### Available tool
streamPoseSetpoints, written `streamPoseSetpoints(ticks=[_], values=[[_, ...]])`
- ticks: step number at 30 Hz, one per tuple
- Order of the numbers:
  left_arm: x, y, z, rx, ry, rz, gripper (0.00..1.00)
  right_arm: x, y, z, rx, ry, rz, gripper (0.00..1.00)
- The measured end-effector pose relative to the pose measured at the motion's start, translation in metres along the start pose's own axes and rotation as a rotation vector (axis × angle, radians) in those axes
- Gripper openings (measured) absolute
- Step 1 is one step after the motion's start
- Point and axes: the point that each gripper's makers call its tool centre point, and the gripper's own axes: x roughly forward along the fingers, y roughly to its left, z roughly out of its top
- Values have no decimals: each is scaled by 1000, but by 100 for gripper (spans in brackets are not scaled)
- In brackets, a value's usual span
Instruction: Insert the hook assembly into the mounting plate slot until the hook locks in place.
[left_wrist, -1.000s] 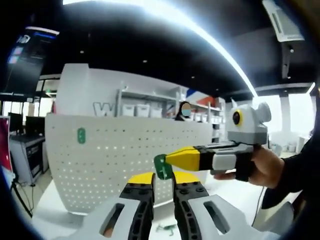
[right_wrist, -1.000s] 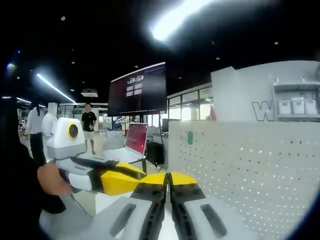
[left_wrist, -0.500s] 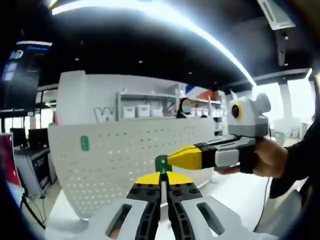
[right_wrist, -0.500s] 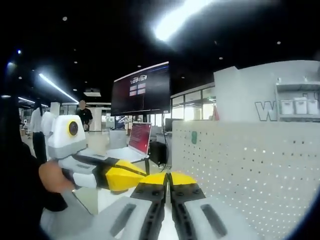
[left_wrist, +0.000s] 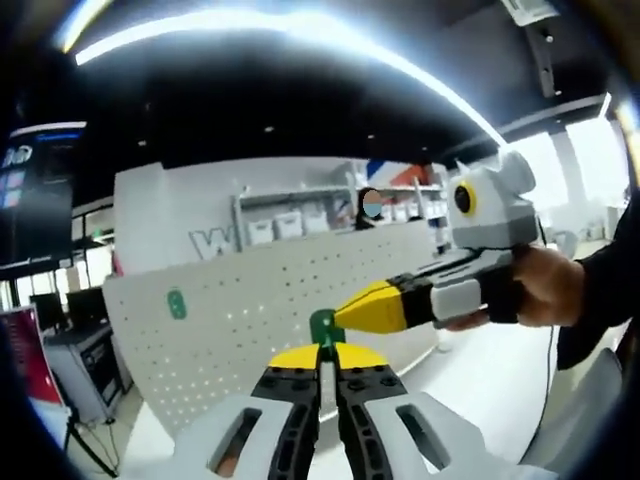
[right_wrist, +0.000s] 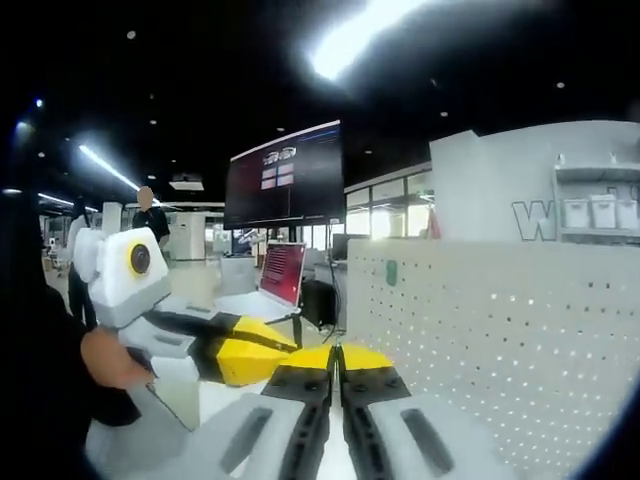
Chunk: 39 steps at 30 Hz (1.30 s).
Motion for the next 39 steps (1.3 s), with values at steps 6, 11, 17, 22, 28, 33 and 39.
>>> streamPoseSetpoints(ticks=[6,11,17,22,28,33,39], values=[[2,3,-1,-2,-6,9,8,1,3,-2,24,11,8,0],[5,5,-1,6,-9,11,6,2,3,-3,47,16,12,0],[9,4,-2,20,-10,8,5,3,6,-3,54,19,18,0],[11,3,-2,20,-9,4,4,3,6,-4,58,25,17,0],[11,2,-3,8,-8,1,3,3,5,-4,56,29,12,0],[11,4,-3,-11,-9,3,3,3,6,-5,35,34,9,0],[12,7,-4,-30,-6,12,3,3,6,-5,-3,45,3,2]])
